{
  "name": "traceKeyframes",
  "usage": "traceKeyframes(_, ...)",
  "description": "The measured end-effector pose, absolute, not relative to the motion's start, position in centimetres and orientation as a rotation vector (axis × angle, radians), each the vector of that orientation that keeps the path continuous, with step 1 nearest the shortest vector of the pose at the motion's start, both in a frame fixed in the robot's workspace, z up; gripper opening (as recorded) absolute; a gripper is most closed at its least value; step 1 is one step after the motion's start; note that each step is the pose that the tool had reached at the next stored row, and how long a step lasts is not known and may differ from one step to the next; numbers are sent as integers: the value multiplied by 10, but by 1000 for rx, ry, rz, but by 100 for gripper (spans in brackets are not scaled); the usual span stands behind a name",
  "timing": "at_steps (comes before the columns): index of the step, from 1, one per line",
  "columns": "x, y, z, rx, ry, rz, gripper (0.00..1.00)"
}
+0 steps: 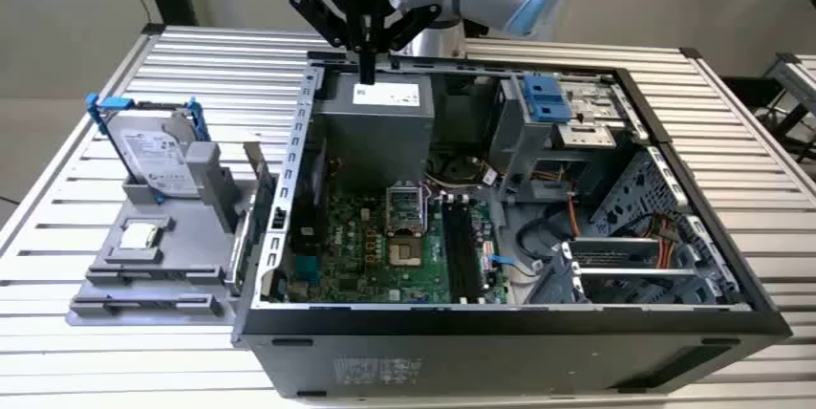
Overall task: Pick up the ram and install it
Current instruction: 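Reach for the ram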
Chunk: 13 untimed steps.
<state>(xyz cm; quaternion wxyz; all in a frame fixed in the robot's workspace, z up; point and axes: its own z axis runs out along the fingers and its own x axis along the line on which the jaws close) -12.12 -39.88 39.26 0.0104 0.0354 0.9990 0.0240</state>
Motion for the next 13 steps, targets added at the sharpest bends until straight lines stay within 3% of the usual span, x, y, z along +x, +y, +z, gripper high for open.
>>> traceKeyframes(13, -124, -399, 393, 111, 3118, 75, 0)
